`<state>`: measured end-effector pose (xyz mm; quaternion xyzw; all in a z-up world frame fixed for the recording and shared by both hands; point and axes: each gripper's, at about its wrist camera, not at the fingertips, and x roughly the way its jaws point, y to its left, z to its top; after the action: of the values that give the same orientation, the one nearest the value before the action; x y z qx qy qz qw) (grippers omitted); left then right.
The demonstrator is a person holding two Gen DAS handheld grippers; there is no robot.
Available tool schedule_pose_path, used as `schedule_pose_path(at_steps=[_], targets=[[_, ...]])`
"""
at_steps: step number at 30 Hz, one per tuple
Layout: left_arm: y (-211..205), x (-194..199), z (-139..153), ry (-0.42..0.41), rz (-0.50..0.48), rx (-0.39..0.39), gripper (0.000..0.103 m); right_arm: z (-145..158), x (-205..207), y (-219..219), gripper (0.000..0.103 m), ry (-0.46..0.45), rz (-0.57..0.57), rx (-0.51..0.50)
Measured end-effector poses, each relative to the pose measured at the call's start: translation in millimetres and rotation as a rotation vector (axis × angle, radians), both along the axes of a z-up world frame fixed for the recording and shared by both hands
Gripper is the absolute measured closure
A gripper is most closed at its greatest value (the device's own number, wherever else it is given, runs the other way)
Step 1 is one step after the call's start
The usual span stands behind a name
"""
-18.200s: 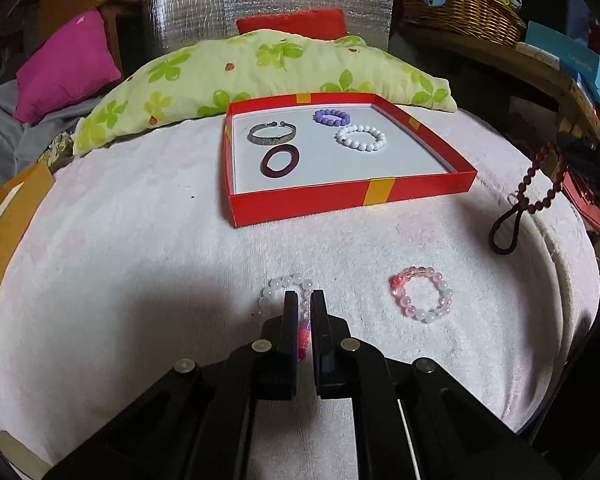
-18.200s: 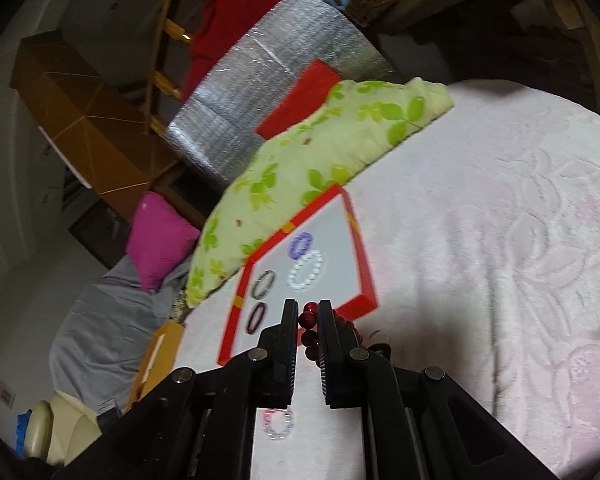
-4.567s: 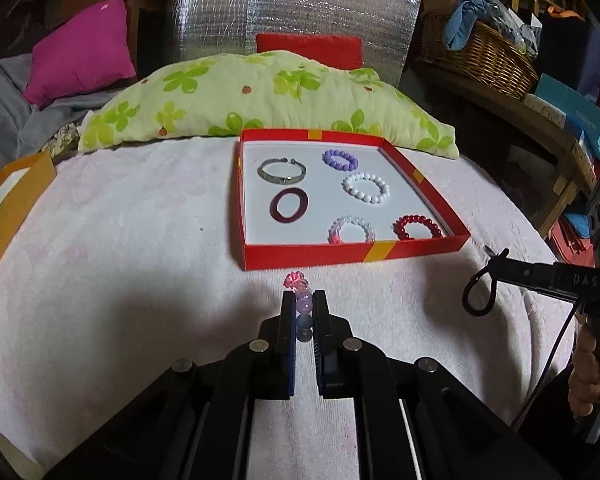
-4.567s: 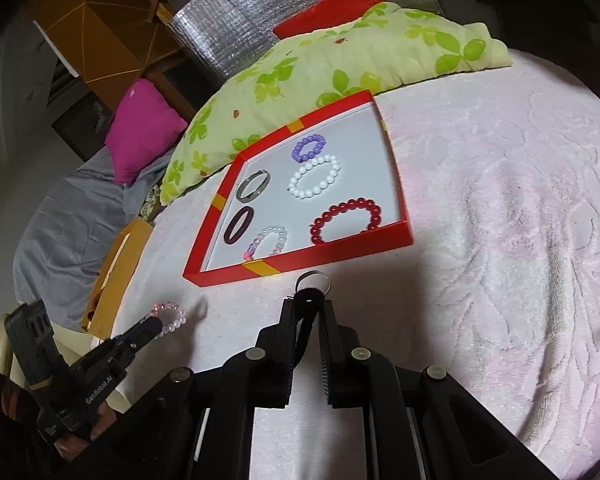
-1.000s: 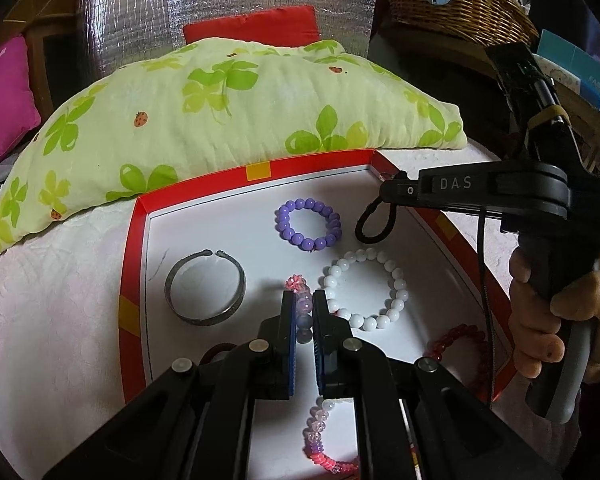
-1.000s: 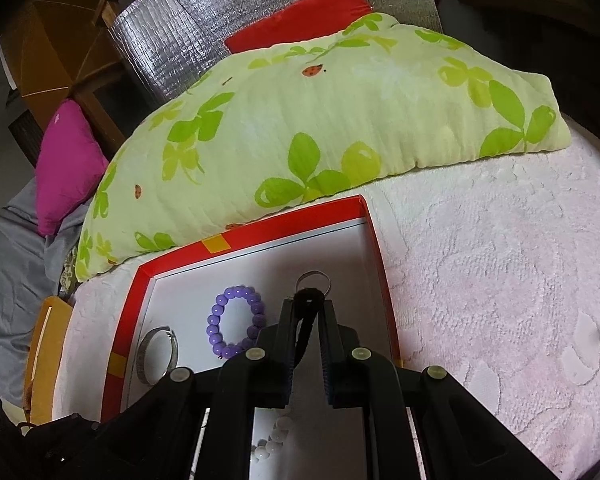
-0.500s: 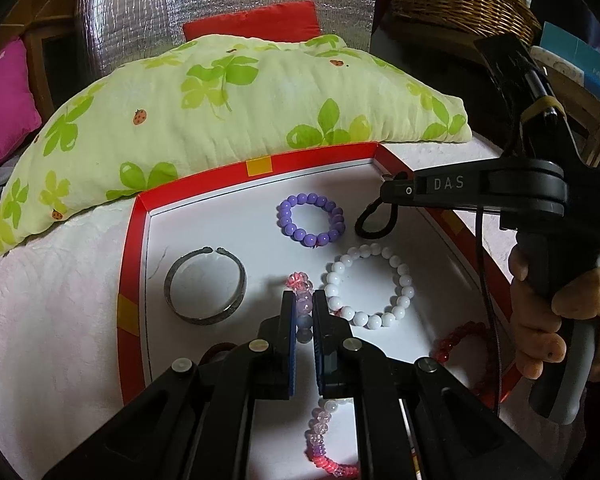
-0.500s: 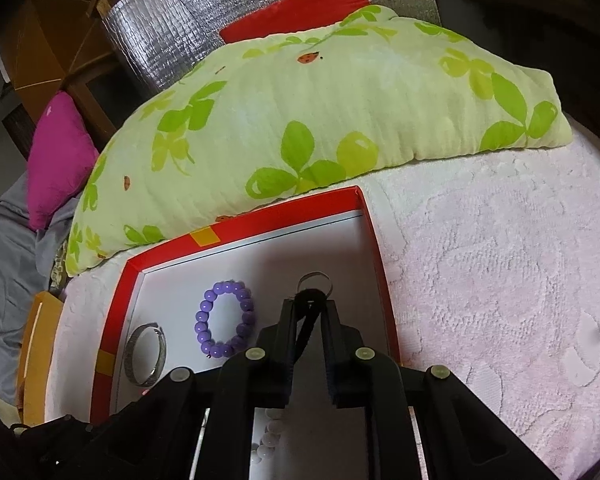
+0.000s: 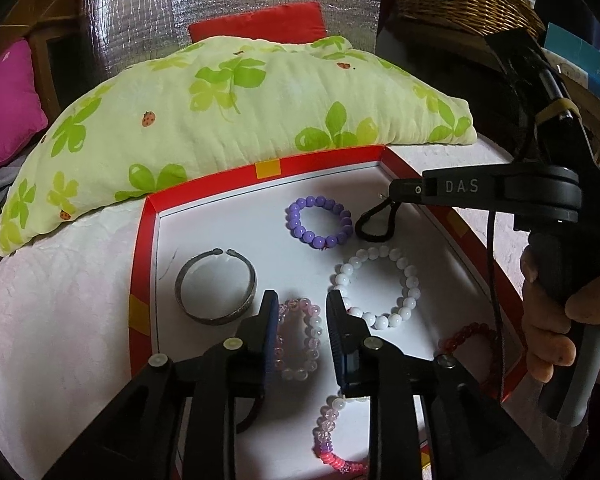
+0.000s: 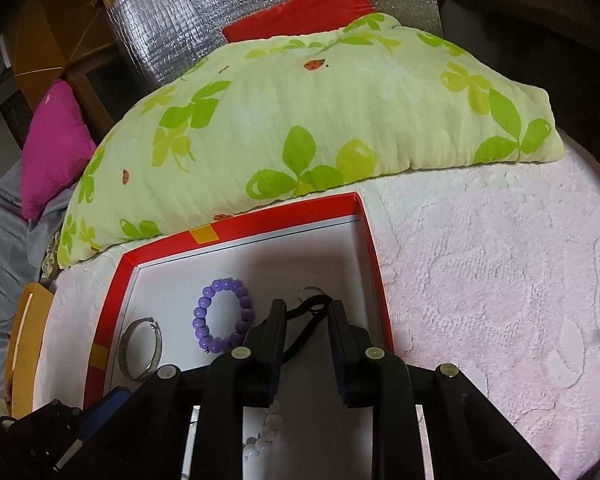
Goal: Organize jewelry
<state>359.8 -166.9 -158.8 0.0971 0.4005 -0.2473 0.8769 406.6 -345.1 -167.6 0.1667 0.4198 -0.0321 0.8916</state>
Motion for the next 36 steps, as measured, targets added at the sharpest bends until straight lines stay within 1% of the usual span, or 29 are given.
schedule_pose_path(at_steps=[4,7,8,11,13,15,16,17,18,21,24,27,29,31,34,36], targets=[[2,-1,3,-0.008,0.019,0.009,0.057,3,-3,3,0.080,-0.005,0.004,-0.004],[4,-2,8,-0.019,0.033,0.013,0.051,5,-6,4,0.080,-0.006,0.005,-0.008],[6,-2,10,-0.025,0.043,0.017,0.046,6,-7,4,0.080,-0.007,0.004,-0.009],[9,-6,16,-0.053,0.071,0.036,0.038,10,-14,3,0.080,-0.007,-0.001,0.001],[10,-8,19,-0.062,0.089,0.056,0.036,14,-22,3,0.079,-0.009,-0.005,0.004],[14,-13,24,-0.075,0.108,0.076,0.035,20,-33,5,0.071,-0.015,-0.003,-0.006],[16,-16,26,-0.080,0.118,0.084,0.034,23,-39,6,0.060,-0.018,-0.002,-0.017],[19,-20,28,-0.085,0.130,0.091,0.034,26,-45,7,0.046,-0.024,0.001,-0.027],[23,-25,31,-0.090,0.142,0.095,0.034,32,-56,9,0.044,-0.043,0.002,-0.045],[34,-41,42,-0.108,0.176,0.104,0.033,49,-84,16,0.044,-0.079,0.012,-0.109],[43,-64,57,-0.155,0.208,0.127,0.033,65,-125,21,0.044,-0.115,0.008,-0.145],[56,-92,72,-0.195,0.235,0.139,0.032,71,-164,29,0.044,-0.117,0.014,-0.169],[69,-116,79,-0.201,0.260,0.128,0.031,74,-191,38,0.044,-0.112,0.019,-0.199],[77,-136,85,-0.198,0.272,0.126,0.031,79,-219,46,0.044,-0.126,0.025,-0.218],[86,-166,95,-0.212,0.277,0.138,0.031,92,-260,58,0.044,-0.141,0.026,-0.240],[95,-189,104,-0.230,0.284,0.144,0.030,100,-280,66,0.044,-0.136,0.025,-0.256]])
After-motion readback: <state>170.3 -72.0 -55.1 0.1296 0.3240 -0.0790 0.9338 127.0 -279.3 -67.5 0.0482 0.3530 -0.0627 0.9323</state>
